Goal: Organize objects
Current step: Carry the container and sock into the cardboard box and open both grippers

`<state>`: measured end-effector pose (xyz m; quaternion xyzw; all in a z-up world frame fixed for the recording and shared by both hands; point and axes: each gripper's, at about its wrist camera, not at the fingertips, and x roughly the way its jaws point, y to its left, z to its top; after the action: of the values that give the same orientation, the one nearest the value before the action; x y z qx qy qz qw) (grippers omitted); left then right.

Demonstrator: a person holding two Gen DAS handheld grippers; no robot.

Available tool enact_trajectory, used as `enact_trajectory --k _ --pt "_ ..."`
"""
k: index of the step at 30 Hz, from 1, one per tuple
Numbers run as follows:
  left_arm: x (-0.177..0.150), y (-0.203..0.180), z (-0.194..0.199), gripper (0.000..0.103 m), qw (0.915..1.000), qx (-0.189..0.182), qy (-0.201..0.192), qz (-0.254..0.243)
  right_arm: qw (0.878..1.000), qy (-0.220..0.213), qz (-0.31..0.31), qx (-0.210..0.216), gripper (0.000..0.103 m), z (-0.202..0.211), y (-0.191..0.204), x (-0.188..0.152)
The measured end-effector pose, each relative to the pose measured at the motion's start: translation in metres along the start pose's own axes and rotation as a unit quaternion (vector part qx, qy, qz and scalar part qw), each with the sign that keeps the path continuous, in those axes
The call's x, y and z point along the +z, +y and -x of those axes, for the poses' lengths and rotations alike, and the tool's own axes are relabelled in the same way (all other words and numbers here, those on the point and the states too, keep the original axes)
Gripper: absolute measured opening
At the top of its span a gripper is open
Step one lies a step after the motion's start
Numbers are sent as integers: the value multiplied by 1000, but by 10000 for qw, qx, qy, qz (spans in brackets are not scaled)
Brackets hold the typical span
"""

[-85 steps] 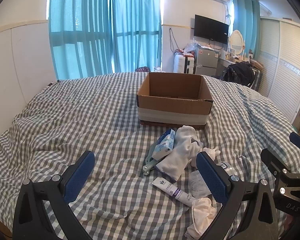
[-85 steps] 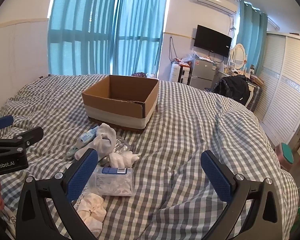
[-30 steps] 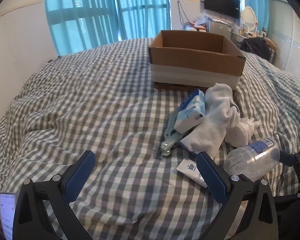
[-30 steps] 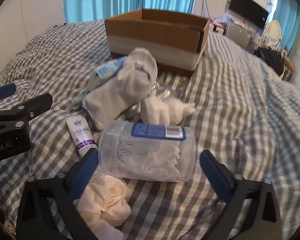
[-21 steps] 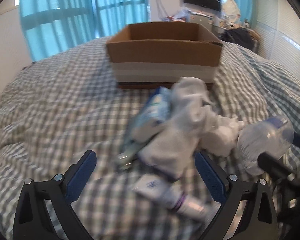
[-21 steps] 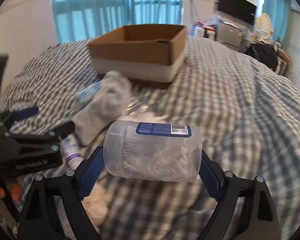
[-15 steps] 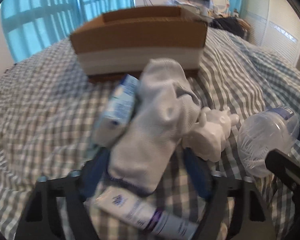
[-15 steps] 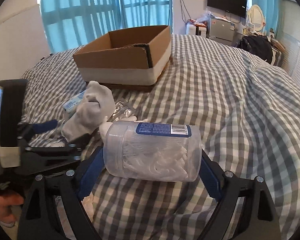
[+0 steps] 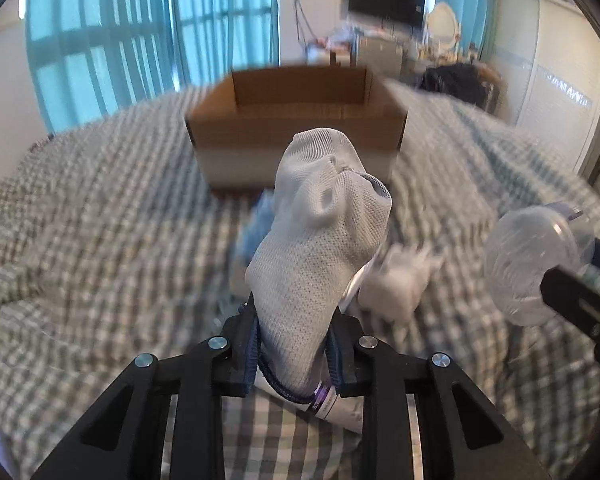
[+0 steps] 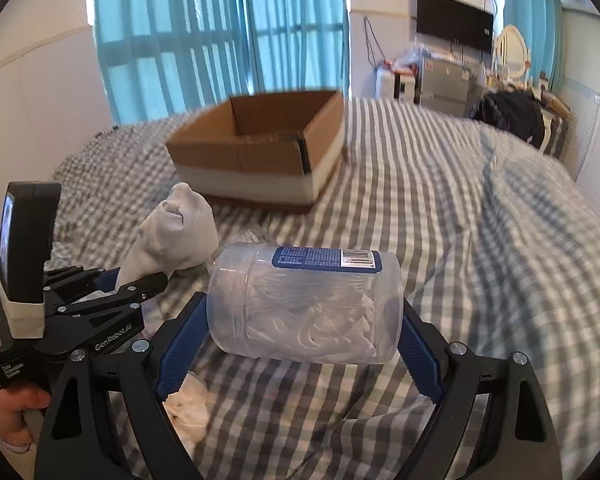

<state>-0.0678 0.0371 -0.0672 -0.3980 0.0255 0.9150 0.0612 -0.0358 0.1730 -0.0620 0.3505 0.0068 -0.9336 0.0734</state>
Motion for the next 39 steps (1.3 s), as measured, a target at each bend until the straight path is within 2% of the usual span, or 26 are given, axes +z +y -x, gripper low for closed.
enact_trajectory --k 7,9,12,18,23,30,39 --pt "62 5 52 28 9963 29 -852 -90 9964 -756 330 218 88 46 18 55" --pt "80 7 55 28 9946 63 -1033 -77 9940 -989 436 167 88 50 24 74" --pt "101 14 45 28 9940 112 -1091 -11 9918 -1179 459 149 88 44 27 99" --pt "135 31 8 28 9938 201 -1086 109 9929 -1123 355 165 88 -8 23 146" --pt "152 45 -31 28 9941 215 -1045 203 9944 -1024 237 84 88 -59 16 172" --pt "172 60 -86 28 9938 55 -1037 390 9959 -883 154 87 88 -118 11 196" --pt "168 58 -132 28 9977 156 -654 129 9986 -511 135 -20 88 -180 7 199"
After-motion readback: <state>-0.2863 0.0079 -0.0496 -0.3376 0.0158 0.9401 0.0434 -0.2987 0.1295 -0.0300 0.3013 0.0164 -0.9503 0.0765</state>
